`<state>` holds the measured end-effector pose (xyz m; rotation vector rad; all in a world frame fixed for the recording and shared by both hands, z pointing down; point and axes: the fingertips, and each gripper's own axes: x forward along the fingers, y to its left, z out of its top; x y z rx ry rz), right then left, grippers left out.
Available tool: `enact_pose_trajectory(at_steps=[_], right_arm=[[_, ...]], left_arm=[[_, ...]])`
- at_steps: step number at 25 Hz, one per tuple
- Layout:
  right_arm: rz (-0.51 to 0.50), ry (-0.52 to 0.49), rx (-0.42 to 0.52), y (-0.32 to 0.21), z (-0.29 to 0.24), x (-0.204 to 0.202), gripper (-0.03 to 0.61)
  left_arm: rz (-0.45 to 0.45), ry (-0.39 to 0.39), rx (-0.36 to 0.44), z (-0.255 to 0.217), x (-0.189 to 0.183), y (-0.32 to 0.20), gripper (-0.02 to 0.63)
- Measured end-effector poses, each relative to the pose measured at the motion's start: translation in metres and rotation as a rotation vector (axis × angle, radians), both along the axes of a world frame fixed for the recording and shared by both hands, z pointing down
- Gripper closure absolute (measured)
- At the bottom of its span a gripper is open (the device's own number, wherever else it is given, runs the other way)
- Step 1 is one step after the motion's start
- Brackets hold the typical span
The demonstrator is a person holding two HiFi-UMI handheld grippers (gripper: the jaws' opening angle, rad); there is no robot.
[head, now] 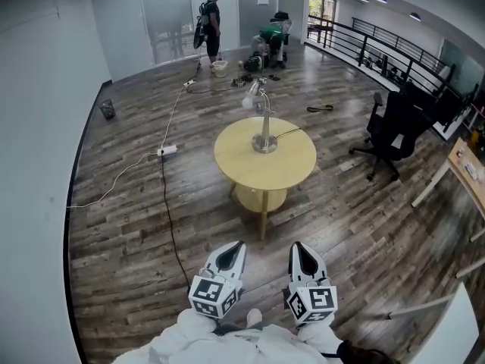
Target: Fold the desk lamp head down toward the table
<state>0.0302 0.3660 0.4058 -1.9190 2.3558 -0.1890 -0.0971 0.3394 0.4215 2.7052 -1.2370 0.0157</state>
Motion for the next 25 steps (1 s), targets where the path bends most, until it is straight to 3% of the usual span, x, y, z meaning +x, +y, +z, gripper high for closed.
enact_pose_trajectory(at_steps=[8, 25], right_arm=[[-0.012, 0.003, -0.024, -0.05, 0.014, 0.022, 0.568], [-0.034, 0.001, -0.01, -0.193, 0.013, 0.035, 0.568]], left_arm=[[0.012, -0.017, 0.028, -0.001, 0.029, -0.05, 0.614], [0.024, -0.012, 0.048, -0.002, 0.055, -0.188, 0.614]])
